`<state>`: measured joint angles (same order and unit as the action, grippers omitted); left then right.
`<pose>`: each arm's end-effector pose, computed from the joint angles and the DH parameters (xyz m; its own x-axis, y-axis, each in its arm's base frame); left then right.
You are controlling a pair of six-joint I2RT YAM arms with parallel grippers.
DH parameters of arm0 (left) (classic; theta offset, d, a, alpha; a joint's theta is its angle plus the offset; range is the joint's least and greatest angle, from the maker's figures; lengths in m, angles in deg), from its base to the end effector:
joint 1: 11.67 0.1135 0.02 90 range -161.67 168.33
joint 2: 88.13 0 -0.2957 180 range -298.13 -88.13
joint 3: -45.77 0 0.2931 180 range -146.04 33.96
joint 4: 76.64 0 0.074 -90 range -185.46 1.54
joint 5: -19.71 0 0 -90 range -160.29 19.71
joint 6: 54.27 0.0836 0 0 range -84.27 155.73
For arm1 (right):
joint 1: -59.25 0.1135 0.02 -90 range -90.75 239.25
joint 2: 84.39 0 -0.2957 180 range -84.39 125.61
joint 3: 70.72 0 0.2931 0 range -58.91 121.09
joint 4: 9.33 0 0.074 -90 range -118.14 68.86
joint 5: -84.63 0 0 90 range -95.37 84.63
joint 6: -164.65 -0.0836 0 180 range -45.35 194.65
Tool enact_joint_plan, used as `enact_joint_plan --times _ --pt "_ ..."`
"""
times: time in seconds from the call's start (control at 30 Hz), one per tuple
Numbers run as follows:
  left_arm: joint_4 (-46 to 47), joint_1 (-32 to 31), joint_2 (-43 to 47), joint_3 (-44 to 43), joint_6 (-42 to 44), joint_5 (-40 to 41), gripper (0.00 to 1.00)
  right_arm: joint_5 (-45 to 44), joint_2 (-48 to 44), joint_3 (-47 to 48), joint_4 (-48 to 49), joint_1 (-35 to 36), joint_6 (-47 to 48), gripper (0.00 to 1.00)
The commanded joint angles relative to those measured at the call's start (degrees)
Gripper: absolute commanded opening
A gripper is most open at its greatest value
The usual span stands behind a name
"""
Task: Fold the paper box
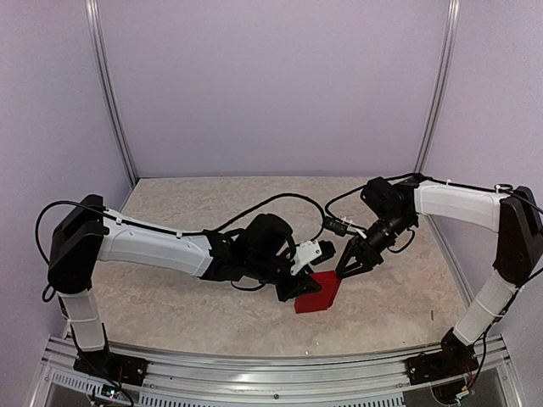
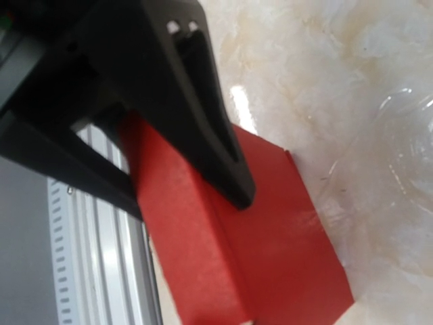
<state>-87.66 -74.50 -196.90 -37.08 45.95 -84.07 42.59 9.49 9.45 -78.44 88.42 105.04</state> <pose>0.2119 -0.4564 0.1721 -0.1013 0.5748 -0.8120 0.9846 0.1749 0.0009 0.2675 0.2204 0.2101 -0.5412 -0.6901 -0.4806 -0.7897 0.2207 0.5724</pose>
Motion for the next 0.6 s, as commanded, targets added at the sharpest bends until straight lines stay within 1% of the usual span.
enact_joint_plan --times 0.0,0.2,0.57 --pt "-2.64 2.08 -2.18 -1.70 -3.08 7.86 0.24 2.02 -0.46 -1.07 -3.17 0.19 -0.55 0.33" --pt "-1.38 2.80 -2.32 -1.88 -5.94 8.83 0.24 3.50 -0.29 -1.04 -2.60 0.45 -2.44 0.39" --pt "-1.27 4.09 -4.57 -4.00 -12.30 10.92 0.23 4.48 -1.81 -1.86 -0.71 1.33 -5.75 0.43"
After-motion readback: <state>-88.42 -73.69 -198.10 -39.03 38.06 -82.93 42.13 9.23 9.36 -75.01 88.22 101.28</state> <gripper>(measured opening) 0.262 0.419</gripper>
